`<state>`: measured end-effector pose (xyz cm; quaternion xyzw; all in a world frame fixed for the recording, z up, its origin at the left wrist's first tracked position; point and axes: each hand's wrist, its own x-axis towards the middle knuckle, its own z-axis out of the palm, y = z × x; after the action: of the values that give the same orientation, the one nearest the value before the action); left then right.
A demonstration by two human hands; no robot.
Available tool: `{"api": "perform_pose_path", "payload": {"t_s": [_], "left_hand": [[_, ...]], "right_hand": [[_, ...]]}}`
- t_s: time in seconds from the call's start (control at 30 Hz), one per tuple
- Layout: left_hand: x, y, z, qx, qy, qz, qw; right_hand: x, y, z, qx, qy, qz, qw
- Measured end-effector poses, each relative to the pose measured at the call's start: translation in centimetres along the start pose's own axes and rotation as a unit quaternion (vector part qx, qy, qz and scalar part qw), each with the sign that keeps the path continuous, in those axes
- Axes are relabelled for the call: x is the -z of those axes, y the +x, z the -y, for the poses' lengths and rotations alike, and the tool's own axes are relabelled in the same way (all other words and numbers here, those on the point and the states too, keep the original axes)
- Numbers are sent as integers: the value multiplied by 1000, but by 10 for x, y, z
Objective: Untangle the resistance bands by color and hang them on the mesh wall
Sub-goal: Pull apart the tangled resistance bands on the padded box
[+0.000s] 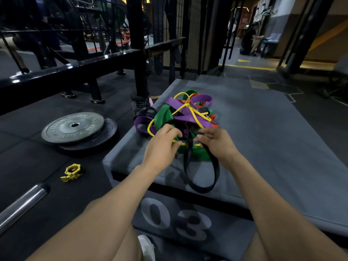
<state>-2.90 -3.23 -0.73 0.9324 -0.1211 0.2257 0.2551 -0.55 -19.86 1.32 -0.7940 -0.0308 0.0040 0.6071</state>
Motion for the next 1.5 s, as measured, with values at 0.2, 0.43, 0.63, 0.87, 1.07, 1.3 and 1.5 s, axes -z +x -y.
{"api": "perform_pose_path", "payload": {"t_s": [0.2,0.43,0.63,0.87,1.07,1.3,1.5], "left_hand": [[-19,-3,-11,-2,45,62,997],[-24,2,-5,8,120,84,989],[-16,-1,11,83,-4,80,993],[-1,0,24,250,-189,35,949],[-8,4,33,322,-363,-12,874],[17,-3,46,428,-462,-16,777],[33,-23,58,406,-170,86,894]], "right_hand": [[-3,2,-5,2,-140,-60,988],[12,2,-18,63,-345,-114,929],[-28,-1,-9,95,-334,12,938],[-40,-6,-6,144,-318,169,922],[-45,-2,-11,144,-298,185,925],[-49,8,-6,118,-247,18,962],[-53,8,6,161,-190,-110,962]]}}
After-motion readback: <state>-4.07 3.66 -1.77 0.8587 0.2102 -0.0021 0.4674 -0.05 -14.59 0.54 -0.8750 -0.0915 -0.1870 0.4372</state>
